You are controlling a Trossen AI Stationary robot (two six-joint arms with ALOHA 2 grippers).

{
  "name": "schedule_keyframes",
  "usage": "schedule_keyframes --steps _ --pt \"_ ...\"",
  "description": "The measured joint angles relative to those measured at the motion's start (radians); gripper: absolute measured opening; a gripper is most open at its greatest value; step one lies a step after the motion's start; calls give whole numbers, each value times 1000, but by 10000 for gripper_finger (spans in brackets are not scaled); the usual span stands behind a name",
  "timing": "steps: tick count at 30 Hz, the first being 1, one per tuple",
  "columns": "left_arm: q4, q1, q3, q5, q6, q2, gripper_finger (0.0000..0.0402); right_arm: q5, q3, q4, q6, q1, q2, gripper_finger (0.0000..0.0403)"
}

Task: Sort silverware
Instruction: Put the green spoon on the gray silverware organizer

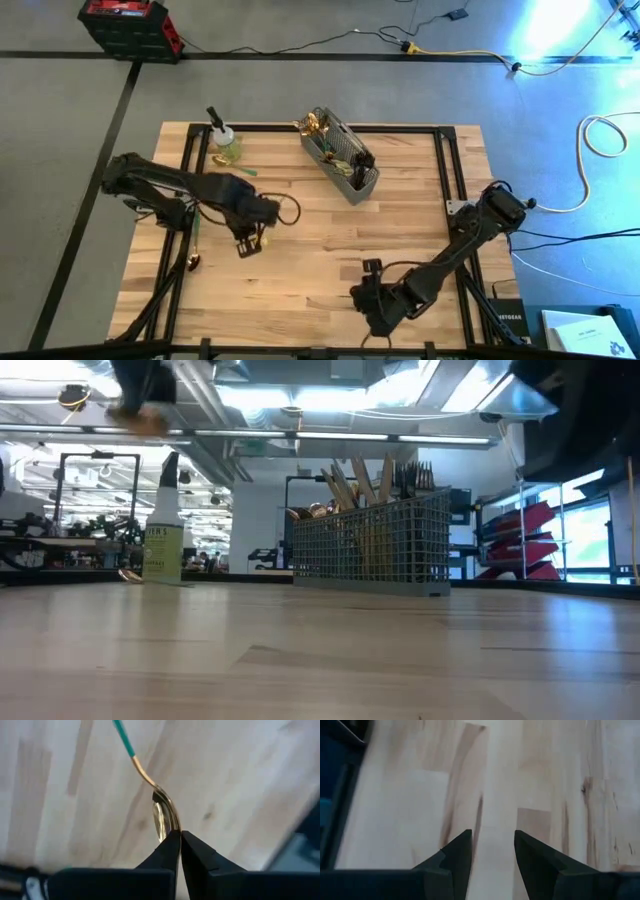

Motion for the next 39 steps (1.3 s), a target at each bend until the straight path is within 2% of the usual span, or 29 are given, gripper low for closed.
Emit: schedule_keyframes --steps 9,12,16,21,25,29,31,35,37,39 --pt "14 124 218 159 108 -76 0 69 0 4 168 76 -10 131" --pt "9 214 301 256 153 -65 0 76 0 7 242 82 -10 131" --pt "-4 352 389 338 228 -41 0 76 0 17 333 83 -10 131" --pt "-78 519 469 353 357 4 0 82 0 43 406 99 -10 131" --pt "-75 608 520 342 460 70 0 132 0 86 437 133 -10 131" --pt "-90 649 605 229 605 168 0 187 0 118 462 162 -10 131" --pt "-118 659 662 129 684 230 0 211 0 136 468 174 -10 131" --pt "-199 667 780 -196 840 347 0 265 0 171 481 196 -10 131" --pt "-178 667 783 -353 888 370 0 283 0 183 497 204 -10 131" --pt "-138 669 782 -460 983 381 0 299 1 201 511 214 -4 131"
